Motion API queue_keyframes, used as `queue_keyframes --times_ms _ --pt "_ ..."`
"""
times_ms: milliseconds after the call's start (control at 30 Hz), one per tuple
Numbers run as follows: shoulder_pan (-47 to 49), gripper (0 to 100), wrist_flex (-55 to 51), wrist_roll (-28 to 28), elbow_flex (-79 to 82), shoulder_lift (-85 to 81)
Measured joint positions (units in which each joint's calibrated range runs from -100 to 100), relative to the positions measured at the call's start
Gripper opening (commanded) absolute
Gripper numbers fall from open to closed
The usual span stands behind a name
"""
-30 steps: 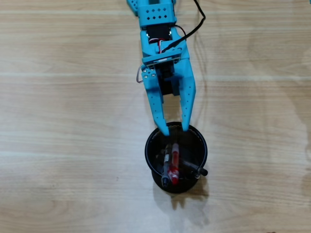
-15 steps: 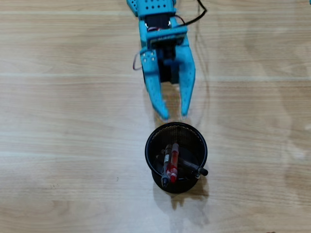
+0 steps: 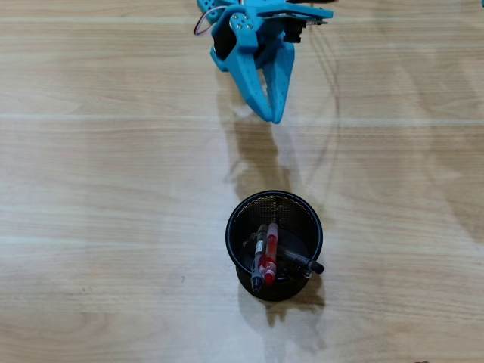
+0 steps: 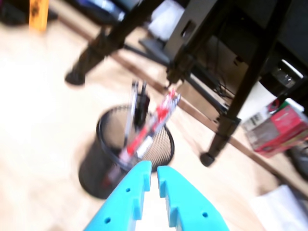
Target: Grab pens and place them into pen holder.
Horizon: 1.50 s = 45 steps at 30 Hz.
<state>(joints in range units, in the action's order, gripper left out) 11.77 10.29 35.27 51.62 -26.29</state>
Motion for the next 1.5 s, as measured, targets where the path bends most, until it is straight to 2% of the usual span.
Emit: queue_keyframes --times_ms 300,600,933,1500 --pt "-2.35 2 -4.41 -13.04 18.2 -20.19" --pt "-2.62 2 -4.41 -16.83 34.53 -33.33" --pt "-2.71 2 -5.1 -21.51 45.81 -44.27" --pt "-3.43 2 -42.56 -27.95 47.49 -64.38"
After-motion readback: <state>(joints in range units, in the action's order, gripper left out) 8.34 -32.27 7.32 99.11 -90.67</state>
